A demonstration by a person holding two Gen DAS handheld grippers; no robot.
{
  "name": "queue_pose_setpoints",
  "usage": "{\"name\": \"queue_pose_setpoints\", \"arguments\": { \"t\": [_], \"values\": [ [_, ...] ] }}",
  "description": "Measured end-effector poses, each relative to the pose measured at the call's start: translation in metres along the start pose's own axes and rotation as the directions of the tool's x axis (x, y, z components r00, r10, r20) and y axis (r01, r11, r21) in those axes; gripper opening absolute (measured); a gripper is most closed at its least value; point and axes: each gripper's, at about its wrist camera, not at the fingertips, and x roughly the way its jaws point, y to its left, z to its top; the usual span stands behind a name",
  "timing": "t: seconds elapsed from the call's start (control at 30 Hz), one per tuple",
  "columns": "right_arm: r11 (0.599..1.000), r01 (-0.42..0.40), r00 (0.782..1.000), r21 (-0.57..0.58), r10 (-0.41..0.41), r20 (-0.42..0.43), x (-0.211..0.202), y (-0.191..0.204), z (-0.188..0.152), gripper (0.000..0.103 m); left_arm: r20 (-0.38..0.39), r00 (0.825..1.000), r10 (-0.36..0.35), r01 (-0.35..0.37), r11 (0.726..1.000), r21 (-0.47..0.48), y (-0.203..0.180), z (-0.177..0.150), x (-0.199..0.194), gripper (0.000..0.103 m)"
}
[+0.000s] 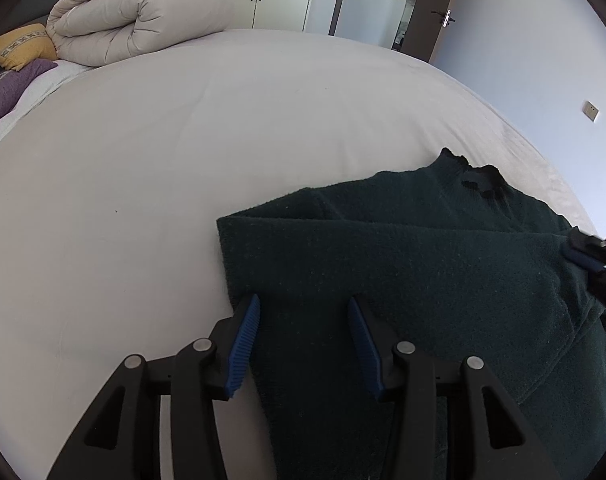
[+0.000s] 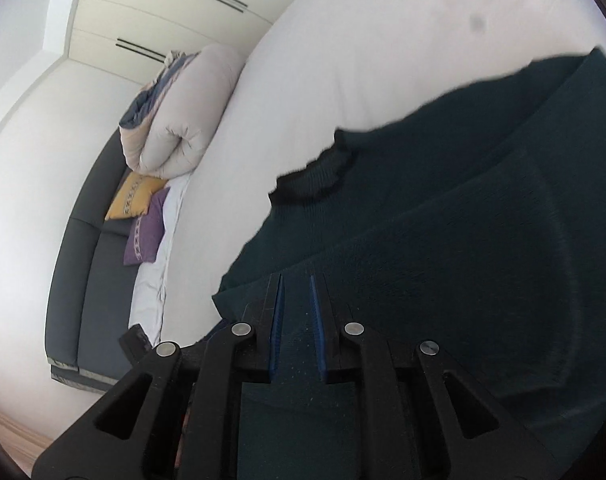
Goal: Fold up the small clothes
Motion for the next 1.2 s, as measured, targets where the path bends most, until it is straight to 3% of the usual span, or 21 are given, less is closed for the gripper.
{"name": "queue_pose_setpoints", "arguments": {
  "t": [0.07,0.1,0.17,0.27,0.47,0.53,0.63,0.67,0.7,0.73,0.83,0.97,1.03,1.07,1.17,1.2],
  "values": [
    [0.998,0.033,0.999,0.047,-0.032,-0.022,0.02,-0.02,0.002,0.011,0.001,1.0,0.0,0.0,1.0,0.0,0.0,0.0,0.002,0.05],
    [0.997,-0.004,1.0,0.076,0.004,0.003,0.017,-0.031,0.004,0.005,0.003,1.0,0.0,0.0,1.0,0.0,0.0,0.0,0.002,0.05],
    [0.99,-0.073,0.996,0.123,0.065,0.065,-0.002,-0.052,0.013,0.005,0.011,1.0,-0.002,0.002,1.0,-0.001,0.0,-0.001,0.002,0.051],
    [0.981,-0.071,0.984,0.178,0.04,0.172,-0.044,-0.085,0.031,0.005,0.019,1.0,-0.02,0.021,1.0,-0.016,0.003,-0.002,0.002,0.05],
    [0.924,-0.103,0.916,0.369,-0.056,0.396,-0.138,-0.175,0.04,0.006,0.026,1.0,-0.015,0.016,1.0,-0.012,0.004,-0.003,0.001,0.05],
    [0.905,-0.099,0.889,0.414,-0.106,0.445,-0.169,-0.189,0.032,0.01,0.041,0.999,-0.021,0.021,1.0,-0.014,0.005,-0.005,-0.002,0.05],
    [0.912,-0.072,0.873,0.405,-0.139,0.467,-0.206,-0.187,0.014,0.011,0.052,0.997,-0.056,0.058,0.997,-0.041,0.011,-0.005,-0.011,0.05],
    [0.921,-0.039,0.876,0.389,-0.156,0.456,-0.215,-0.182,0.007,0.011,0.053,0.997,-0.055,0.058,0.997,-0.054,0.012,-0.006,-0.017,0.052],
    [0.929,-0.01,0.885,0.369,-0.164,0.436,-0.221,-0.175,0.001,0.011,0.045,0.999,-0.022,0.025,0.997,-0.07,0.013,-0.009,-0.023,0.067],
    [0.944,-0.002,0.897,0.329,-0.144,0.419,-0.225,-0.163,-0.009,0.012,0.038,0.999,-0.009,0.013,0.996,-0.091,0.015,-0.014,-0.03,0.07],
    [0.983,0.009,0.943,0.183,-0.069,0.327,-0.21,-0.121,-0.024,0.011,0.044,0.998,-0.033,0.039,0.991,-0.131,0.016,-0.037,-0.057,0.071],
    [0.998,-0.027,0.992,0.054,0.02,0.128,-0.144,-0.08,-0.046,0.011,0.045,0.997,-0.058,0.063,0.991,-0.12,0.002,-0.076,-0.093,0.071],
    [0.997,0.014,0.997,0.08,-0.02,0.071,-0.111,-0.08,-0.061,0.011,0.034,0.998,-0.057,0.06,0.994,-0.092,-0.007,-0.095,-0.107,0.071],
    [0.992,0.03,0.996,0.121,-0.04,0.083,-0.108,-0.094,-0.065,0.011,0.021,0.998,-0.051,0.053,0.996,-0.072,-0.01,-0.103,-0.112,0.071],
    [0.953,-0.098,0.978,0.288,0.039,0.204,-0.122,-0.136,-0.074,0.01,-0.024,0.999,-0.032,0.03,0.998,-0.053,-0.011,-0.128,-0.126,0.071],
    [0.943,-0.108,0.972,0.315,0.033,0.233,-0.135,-0.141,-0.078,0.011,-0.03,0.999,-0.036,0.034,0.997,-0.064,-0.008,-0.136,-0.131,0.075]
  ]
}}
